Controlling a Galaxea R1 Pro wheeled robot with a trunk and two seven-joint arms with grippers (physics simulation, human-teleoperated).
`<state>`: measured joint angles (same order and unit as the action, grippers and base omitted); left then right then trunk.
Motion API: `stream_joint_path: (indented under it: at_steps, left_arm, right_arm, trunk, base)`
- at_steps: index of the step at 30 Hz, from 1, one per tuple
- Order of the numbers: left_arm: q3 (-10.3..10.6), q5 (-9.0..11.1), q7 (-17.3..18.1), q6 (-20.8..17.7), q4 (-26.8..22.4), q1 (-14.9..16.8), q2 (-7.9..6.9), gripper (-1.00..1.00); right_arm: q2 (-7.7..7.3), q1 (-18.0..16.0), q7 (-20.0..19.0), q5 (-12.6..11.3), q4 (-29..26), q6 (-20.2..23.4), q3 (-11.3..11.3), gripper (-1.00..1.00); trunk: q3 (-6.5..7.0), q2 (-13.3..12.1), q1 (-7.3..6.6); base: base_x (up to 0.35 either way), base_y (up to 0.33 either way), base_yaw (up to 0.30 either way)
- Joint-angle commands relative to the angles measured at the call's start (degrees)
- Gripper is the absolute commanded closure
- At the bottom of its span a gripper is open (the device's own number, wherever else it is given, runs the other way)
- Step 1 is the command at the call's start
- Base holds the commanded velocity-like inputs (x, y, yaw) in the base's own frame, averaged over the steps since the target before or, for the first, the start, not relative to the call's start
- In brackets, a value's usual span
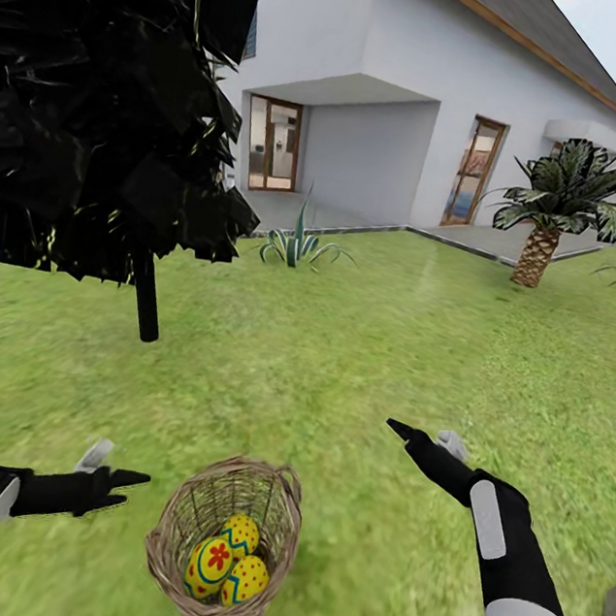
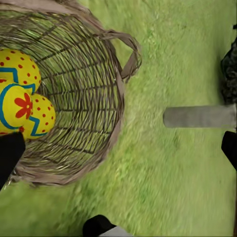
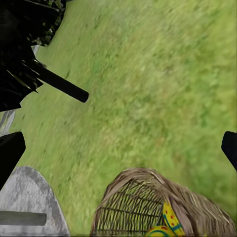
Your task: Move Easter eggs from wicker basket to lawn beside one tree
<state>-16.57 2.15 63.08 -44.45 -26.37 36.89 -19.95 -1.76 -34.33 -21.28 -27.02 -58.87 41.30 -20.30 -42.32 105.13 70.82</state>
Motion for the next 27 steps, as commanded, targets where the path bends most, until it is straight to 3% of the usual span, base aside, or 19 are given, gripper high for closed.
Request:
stream_joint_path:
  at_steps: [1, 4, 5, 6, 10, 15, 18, 24, 27]
  left_arm:
    - [-0.2, 0.2, 2.1, -0.4, 0.0, 0.0, -0.71, -1.0]
    - [-1.0, 0.2, 7.7, -0.2, 0.2, -0.2, -2.86, -1.0]
    - [-2.3, 0.2, 9.2, -0.1, 0.2, -0.2, -3.26, -1.0]
    - [-4.2, 0.2, 10.6, 0.1, 0.3, -0.3, -3.52, -1.0]
    - [-6.6, 0.1, 11.4, 0.1, 0.3, -0.5, -3.68, -1.0]
    - [-7.0, 0.0, 11.3, -0.1, 0.3, -0.5, -3.85, -1.0]
    - [-7.1, 0.0, 11.1, -0.2, 0.3, -0.6, -4.07, -1.0]
    - [-7.1, 0.0, 10.9, -0.2, 0.3, -0.6, -4.05, -1.0]
    - [-7.1, 0.0, 10.8, -0.3, 0.3, -0.6, -4.05, -1.0]
  right_arm:
    - [0.01, -0.1, -0.1, 0.0, 0.0, 0.3, 1.0, -1.0]
    - [0.14, -0.1, -0.1, 0.1, -0.2, -0.4, 3.1, -1.0]
    - [0.32, -0.1, -0.1, 0.2, -0.4, -0.7, 4.9, -1.0]
    - [0.44, -0.1, 0.0, 0.2, -0.7, -0.9, 8.4, -1.0]
    - [0.49, -0.1, 0.2, 0.2, -3.9, -0.3, 16.9, -1.0]
    - [0.61, 0.0, 0.2, 0.0, -11.3, 7.2, 23.7, -1.0]
    - [0.88, 0.0, 1.1, 0.2, -12.2, 8.8, 25.9, -1.0]
    - [2.31, 0.0, 7.3, 0.0, -12.2, 9.1, 31.2, -1.0]
    - [2.86, 0.0, 8.2, 0.0, -12.0, 8.9, 32.3, -1.0]
  trunk:
    - [0.13, -0.4, -0.23]
    - [0.67, -1.6, -0.89]
    - [0.85, -2.0, -1.11]
    - [1.03, -2.4, -1.33]
    - [1.74, -4.0, -2.21]
    - [2.64, -6.0, -3.31]
    - [3.18, -7.2, -3.97]
    - [4.26, -9.6, -5.28]
    - [4.62, -10.4, -5.72]
  base:
    - [0.0, 0.0, 0.0]
    - [0.0, 0.0, 0.0]
    - [0.0, 0.0, 0.0]
    - [0.0, 0.0, 0.0]
    - [0.0, 0.0, 0.0]
    - [0.0, 0.0, 0.0]
    - [0.0, 0.0, 0.0]
    - [0.0, 0.0, 0.0]
    - [0.0, 0.0, 0.0]
